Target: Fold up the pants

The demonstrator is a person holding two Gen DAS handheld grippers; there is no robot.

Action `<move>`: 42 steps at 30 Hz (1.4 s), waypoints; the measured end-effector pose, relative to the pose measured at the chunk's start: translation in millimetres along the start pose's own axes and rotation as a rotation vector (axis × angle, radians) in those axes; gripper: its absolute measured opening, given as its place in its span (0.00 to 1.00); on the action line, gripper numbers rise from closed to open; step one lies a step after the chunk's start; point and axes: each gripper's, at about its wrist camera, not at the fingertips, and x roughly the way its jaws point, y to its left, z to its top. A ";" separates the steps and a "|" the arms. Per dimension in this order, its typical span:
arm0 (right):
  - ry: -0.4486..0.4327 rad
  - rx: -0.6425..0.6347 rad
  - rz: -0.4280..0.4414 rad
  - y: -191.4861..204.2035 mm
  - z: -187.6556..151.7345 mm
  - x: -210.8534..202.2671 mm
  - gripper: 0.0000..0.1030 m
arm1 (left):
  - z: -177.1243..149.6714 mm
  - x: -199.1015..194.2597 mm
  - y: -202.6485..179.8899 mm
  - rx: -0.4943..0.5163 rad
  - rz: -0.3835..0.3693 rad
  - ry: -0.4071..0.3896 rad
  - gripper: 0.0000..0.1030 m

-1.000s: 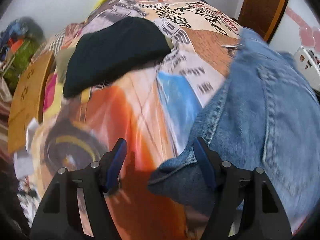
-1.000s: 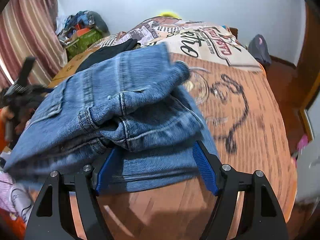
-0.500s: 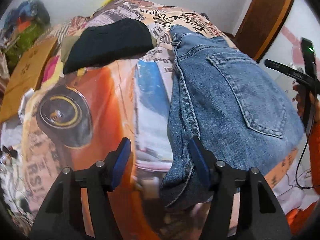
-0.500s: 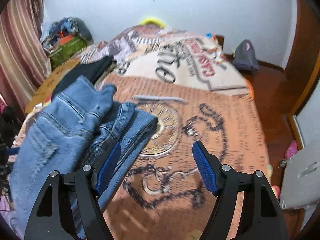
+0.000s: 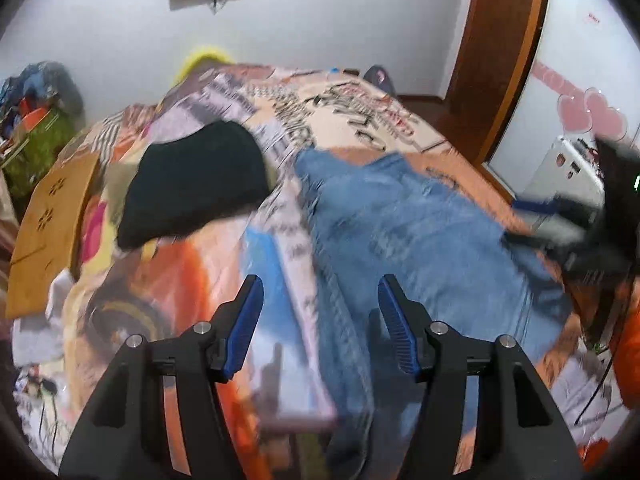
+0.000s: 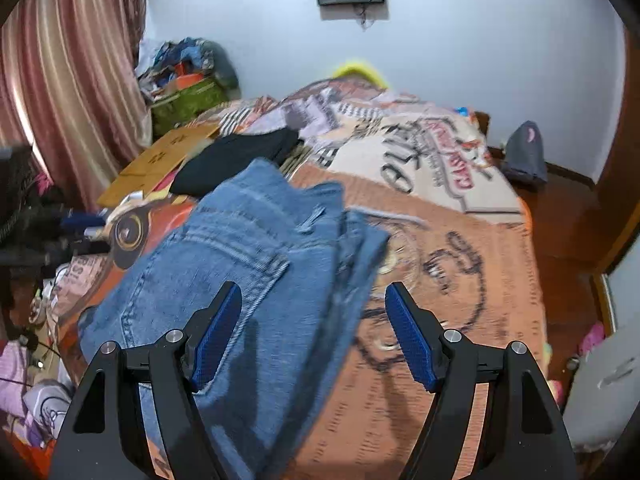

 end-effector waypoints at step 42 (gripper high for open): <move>0.105 -0.009 -0.047 -41.1 30.3 58.8 0.39 | 58.0 80.0 17.1 0.039 0.038 0.045 0.57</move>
